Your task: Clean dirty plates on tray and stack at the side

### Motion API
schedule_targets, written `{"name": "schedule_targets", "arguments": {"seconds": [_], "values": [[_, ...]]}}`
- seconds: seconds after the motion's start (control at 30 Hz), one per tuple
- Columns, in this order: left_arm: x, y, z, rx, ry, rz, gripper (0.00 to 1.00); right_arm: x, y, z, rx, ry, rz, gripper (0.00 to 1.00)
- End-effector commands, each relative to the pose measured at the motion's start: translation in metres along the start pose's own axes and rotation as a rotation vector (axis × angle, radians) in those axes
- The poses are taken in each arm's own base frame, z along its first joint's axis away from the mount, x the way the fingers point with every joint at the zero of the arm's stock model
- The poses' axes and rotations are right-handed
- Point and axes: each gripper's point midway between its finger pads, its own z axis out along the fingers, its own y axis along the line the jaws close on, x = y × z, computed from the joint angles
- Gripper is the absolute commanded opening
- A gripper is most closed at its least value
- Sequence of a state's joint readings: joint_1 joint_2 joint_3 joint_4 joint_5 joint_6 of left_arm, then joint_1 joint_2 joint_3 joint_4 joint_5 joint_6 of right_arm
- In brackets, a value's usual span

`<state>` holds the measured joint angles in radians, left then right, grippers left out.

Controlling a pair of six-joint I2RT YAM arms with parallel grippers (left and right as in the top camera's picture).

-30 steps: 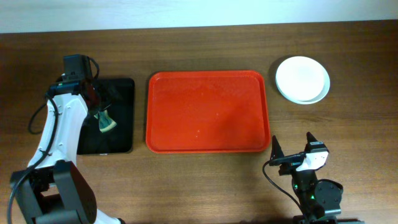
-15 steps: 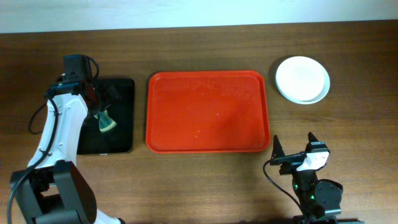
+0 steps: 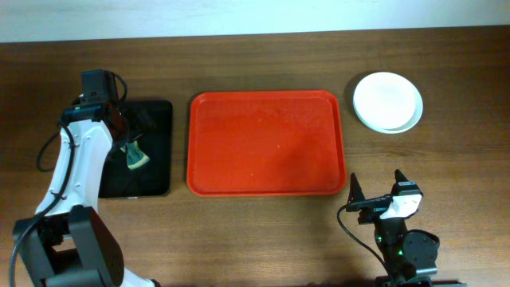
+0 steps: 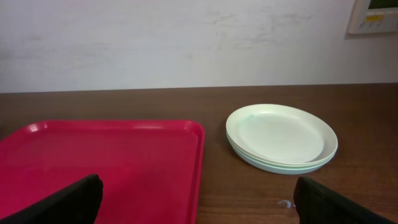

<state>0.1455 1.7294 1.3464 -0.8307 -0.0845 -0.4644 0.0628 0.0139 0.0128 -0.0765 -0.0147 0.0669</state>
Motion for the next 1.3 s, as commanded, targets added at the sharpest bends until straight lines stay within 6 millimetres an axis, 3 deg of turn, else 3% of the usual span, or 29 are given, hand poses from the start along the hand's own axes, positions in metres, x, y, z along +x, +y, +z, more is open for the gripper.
{"name": "schedule_targets", "arguments": {"seconds": [0.0, 0.43, 0.63, 0.8, 1.03, 1.2, 1.27], "values": [[-0.006, 0.0, -0.005, 0.009, -0.017, -0.002, 0.99, 0.002, -0.001, 0.0, 0.011, 0.002, -0.009, 0.98], [-0.006, 0.005, -0.011, -0.013, -0.024, -0.001, 0.99, 0.002, -0.001, 0.0, 0.011, 0.002, -0.009, 0.99], [0.008, 0.014, -0.061, 0.015, -0.07, 0.002, 0.99, 0.002, -0.001, 0.0, 0.011, 0.002, -0.009, 0.99], [0.012, 0.009, -0.086, 0.121, -0.223, 0.089, 0.99, 0.002, -0.001, 0.0, 0.011, 0.002, -0.009, 0.99], [0.055, -0.024, -0.107, 0.461, -0.493, 0.429, 0.99, 0.002, -0.001, 0.0, 0.011, 0.002, -0.009, 0.99], [0.083, -0.014, -0.116, 0.52, -0.677, 0.454, 0.99, 0.002, -0.001, 0.0, 0.011, 0.002, -0.009, 0.99], [0.094, 0.0, -0.109, 0.486, -0.728, 0.438, 0.99, 0.002, -0.001, 0.0, 0.011, 0.002, -0.009, 0.99]]}}
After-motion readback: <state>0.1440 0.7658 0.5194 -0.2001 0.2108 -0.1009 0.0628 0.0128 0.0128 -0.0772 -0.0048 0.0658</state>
